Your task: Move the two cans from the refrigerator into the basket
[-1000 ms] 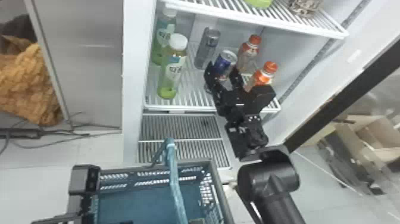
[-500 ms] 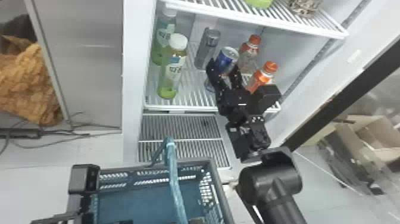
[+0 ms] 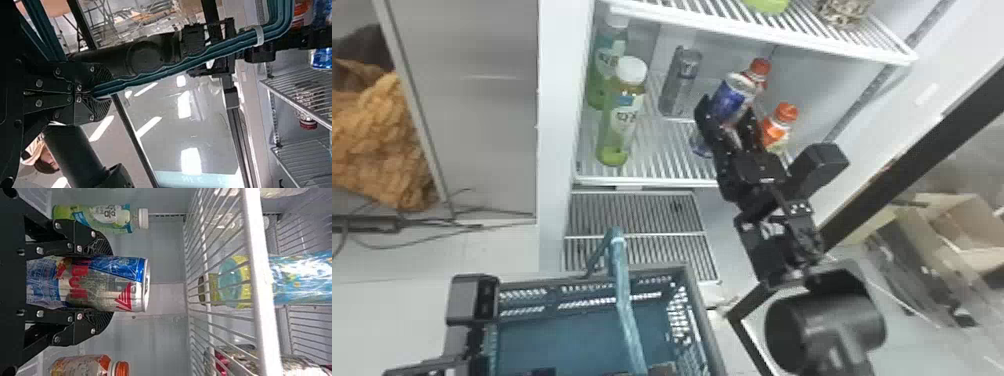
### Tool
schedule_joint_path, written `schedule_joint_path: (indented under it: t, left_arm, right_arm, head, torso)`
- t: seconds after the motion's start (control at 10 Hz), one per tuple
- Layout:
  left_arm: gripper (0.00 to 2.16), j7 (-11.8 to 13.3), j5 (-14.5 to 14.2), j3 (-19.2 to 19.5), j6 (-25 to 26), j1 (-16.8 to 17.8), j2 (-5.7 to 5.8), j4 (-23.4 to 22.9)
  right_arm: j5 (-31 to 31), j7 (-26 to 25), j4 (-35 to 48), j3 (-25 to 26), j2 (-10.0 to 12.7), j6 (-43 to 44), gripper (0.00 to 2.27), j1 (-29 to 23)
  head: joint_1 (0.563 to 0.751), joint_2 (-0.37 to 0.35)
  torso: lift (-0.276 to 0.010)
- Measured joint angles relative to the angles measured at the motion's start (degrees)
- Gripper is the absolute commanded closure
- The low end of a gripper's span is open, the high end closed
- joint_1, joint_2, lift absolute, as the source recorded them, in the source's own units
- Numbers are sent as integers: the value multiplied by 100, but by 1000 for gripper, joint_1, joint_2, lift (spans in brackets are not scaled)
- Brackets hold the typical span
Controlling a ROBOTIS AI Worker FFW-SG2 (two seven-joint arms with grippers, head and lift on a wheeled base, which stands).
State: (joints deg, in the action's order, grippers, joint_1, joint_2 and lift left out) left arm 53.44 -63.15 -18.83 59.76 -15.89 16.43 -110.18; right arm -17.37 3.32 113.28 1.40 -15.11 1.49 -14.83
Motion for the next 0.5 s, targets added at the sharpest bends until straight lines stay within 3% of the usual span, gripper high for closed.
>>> schedule_joint_path:
  t: [0.5]
  left_arm:
    - [1190, 1, -27, 7, -50, -25, 0, 0]
  right_arm:
    - [58, 209, 1752, 628, 106, -1278, 803, -1067]
  head:
    - [695, -350]
  torso:
    - [-276]
